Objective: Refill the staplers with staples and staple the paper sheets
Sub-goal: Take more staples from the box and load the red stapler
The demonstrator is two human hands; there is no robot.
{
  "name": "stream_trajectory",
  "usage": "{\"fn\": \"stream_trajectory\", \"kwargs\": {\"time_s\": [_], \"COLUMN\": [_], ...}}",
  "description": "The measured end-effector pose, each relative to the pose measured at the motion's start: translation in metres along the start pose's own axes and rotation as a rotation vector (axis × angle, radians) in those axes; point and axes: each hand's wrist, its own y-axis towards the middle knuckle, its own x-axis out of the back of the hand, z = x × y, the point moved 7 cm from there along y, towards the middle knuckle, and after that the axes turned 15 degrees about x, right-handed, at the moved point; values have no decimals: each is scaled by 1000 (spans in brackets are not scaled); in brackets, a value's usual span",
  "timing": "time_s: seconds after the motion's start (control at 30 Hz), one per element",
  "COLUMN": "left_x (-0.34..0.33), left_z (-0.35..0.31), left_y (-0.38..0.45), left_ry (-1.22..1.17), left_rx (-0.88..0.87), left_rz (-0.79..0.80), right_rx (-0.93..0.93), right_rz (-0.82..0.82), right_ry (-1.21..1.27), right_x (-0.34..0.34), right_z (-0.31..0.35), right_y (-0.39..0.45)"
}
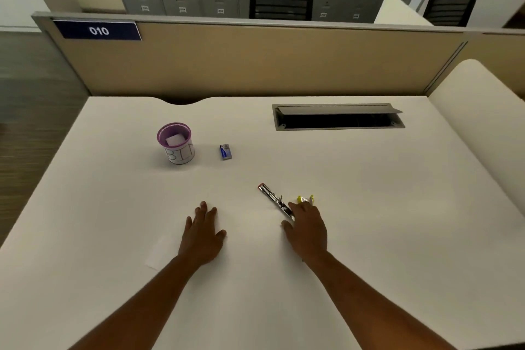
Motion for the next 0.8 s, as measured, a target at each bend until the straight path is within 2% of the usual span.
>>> {"fn": "stream_trajectory", "kwargs": {"time_s": [0.1, 0.17, 0.23, 0.3, 0.4, 0.6, 0.7, 0.8], "left_x": [-5, -6, -3, -5, -16, -54, -60, -61], "left_z": [-10, -18, -21, -22, -31, -60, -63, -57], "left_y": [-17, -33, -48, -57, -63, -81, -84, -83], "left_ry": [-170, -379, -623, -848, -1116, -1472, -1589, -1635], "left_rx": [-16, -12, 42, 134, 279, 428, 454, 485], "left_rz": [-11, -57, -125, -111, 84, 550, 626, 586], "right_rx": [19, 9, 4, 14, 30, 93, 123, 201], "right_rz": [-4, 14, 18, -8, -75, -138, -140, -106], "right_ry": [-57, -43, -11, 25, 95, 261, 338, 315], "right_x": [3, 2, 2, 5, 10, 16, 16, 13], "right_z": [2, 1, 3, 9, 20, 43, 50, 56], "right_y": [7, 8, 5, -2, -22, -72, -93, -107]}}
